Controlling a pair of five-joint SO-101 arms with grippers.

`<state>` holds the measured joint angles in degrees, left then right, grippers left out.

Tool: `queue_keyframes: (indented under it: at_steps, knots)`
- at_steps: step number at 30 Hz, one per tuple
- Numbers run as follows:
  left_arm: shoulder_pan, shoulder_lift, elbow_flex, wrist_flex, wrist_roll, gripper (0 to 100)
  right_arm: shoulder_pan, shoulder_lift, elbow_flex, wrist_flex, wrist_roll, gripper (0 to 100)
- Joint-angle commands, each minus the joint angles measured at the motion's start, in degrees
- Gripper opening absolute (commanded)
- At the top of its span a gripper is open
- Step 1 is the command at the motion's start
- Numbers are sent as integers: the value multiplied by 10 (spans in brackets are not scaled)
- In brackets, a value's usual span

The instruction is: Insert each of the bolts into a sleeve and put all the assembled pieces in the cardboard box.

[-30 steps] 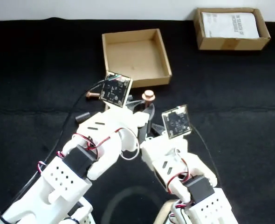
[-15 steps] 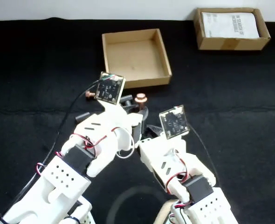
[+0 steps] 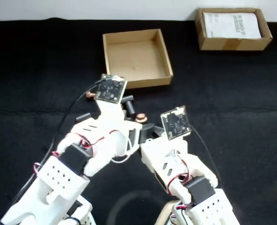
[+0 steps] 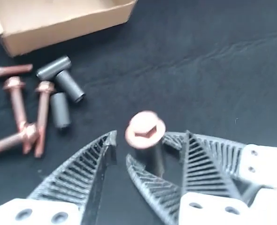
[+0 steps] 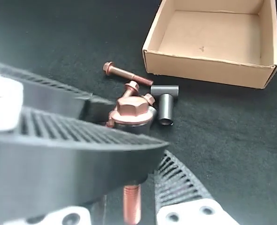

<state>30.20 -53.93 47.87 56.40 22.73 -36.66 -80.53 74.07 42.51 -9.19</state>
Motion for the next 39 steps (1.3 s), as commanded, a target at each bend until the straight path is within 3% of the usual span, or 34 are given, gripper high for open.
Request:
queue_keyframes:
  at_steps: [1,7,14,19,23,26,31,35,39]
  knots:
    - [5,-3,-46,68,-3,240,27,-10,-9,-15,0,8]
    - [7,-4,-121,185,-3,239,58,-4,-7,-72,0,8]
    - [7,-4,-295,346,0,238,115,116,-69,-127,-1,8]
    - [4,-4,-345,383,0,219,138,261,-209,-151,-1,8]
    - [-25,-4,-343,380,0,106,160,386,-334,-149,-1,8]
    - [-81,-3,-342,379,0,3,172,471,-417,-147,2,8]
    - [-234,-2,-316,368,0,20,175,600,-530,-109,85,8]
    - [-380,-3,-222,276,-3,20,175,689,-601,-80,156,8]
    - [-482,-3,-116,172,-4,20,172,782,-684,-80,277,8]
